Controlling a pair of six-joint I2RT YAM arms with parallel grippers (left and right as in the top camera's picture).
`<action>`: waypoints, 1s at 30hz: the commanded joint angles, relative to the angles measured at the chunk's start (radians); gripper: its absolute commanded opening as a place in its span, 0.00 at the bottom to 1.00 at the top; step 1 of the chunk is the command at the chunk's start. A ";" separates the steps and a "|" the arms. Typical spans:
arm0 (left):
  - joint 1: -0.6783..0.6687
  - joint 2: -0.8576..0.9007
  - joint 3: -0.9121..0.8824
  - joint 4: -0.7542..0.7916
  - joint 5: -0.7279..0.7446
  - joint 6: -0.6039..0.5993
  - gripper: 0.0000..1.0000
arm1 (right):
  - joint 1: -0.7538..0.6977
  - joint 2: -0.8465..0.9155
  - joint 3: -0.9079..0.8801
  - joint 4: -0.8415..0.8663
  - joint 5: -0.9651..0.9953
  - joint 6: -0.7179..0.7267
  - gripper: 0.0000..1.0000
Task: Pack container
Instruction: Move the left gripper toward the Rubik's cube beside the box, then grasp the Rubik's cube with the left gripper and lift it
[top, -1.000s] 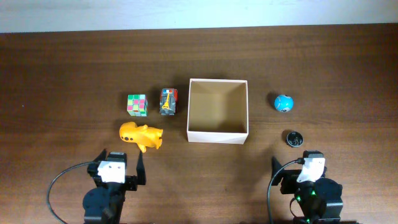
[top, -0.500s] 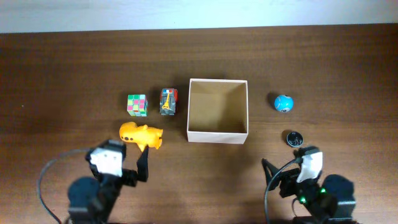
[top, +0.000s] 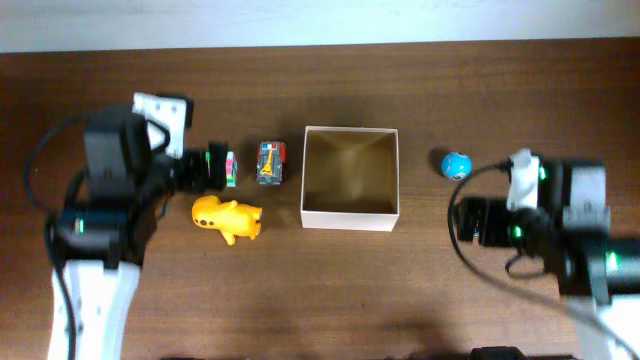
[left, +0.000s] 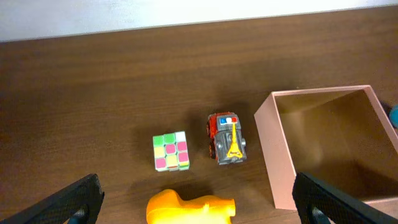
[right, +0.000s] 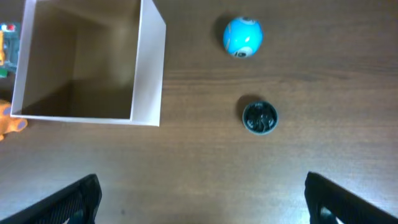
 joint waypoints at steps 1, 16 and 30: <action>0.000 0.101 0.103 -0.043 0.016 0.016 0.99 | -0.010 0.133 0.112 -0.038 -0.095 0.007 0.99; 0.039 0.480 0.104 -0.086 -0.028 0.050 0.99 | -0.388 0.333 0.136 -0.122 -0.178 0.068 0.99; 0.039 0.754 0.104 0.074 -0.085 0.072 0.99 | -0.484 0.333 0.136 -0.148 -0.219 0.068 0.99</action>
